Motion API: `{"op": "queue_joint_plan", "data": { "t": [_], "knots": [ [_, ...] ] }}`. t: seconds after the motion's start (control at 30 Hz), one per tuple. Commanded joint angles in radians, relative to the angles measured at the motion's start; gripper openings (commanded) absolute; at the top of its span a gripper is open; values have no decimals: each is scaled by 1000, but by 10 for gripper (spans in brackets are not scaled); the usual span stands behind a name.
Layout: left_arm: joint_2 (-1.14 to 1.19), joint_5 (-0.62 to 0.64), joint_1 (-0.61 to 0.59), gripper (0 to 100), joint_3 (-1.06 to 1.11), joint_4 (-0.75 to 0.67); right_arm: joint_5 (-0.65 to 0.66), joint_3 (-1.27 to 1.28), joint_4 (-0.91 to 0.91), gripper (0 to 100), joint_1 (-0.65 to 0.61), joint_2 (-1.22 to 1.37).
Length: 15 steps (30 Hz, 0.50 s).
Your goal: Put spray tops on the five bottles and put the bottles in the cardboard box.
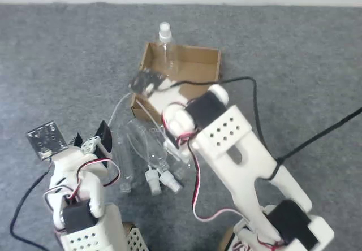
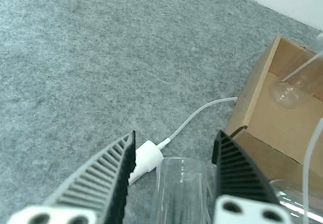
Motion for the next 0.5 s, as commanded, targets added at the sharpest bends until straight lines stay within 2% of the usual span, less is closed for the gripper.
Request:
{"op": "queue_joint_plan", "data": {
  "t": [0.0,0.1,0.27,0.47],
  "knots": [
    [-12,6,-6,235,-8,-29,86,61,35,343,-44,-85],
    [-12,6,-6,235,-8,-29,175,144,28,344,-65,-110],
    [-12,6,-6,235,-8,-29,342,315,-84,344,-68,-154],
    [-12,6,-6,235,-8,-29,473,479,-183,345,-70,-188]
  ]
}}
